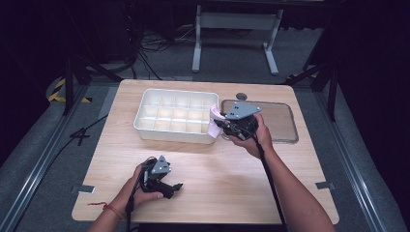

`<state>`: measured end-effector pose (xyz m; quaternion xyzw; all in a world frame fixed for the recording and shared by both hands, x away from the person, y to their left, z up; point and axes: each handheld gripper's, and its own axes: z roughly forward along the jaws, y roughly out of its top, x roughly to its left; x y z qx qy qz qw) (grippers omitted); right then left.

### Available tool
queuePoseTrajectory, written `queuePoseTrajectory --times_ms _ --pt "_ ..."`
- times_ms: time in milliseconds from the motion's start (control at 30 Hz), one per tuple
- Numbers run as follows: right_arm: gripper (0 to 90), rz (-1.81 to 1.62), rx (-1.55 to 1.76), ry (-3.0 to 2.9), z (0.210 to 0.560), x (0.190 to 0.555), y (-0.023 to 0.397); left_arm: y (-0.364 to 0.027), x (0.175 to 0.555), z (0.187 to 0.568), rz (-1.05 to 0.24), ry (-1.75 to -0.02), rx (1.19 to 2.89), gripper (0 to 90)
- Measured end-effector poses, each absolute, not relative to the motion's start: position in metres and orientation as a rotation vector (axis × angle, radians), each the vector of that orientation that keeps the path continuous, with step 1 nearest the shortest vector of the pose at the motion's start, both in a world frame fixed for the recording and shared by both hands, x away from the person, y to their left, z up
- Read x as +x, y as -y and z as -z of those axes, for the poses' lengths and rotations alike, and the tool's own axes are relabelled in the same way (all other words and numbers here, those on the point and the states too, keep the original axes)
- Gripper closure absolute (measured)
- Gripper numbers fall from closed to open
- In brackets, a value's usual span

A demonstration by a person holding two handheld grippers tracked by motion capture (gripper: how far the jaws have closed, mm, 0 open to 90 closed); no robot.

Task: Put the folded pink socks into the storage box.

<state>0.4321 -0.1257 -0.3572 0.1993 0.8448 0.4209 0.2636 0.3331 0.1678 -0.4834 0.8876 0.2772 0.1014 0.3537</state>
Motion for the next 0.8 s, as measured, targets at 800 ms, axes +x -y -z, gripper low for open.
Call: queuePoseTrajectory --times_ms 800 --pt "70.9 -0.912 0.49 -2.325 0.377 0.463 0.093 -0.168 0.333 0.483 -0.259 -0.716 2.297 11.4"
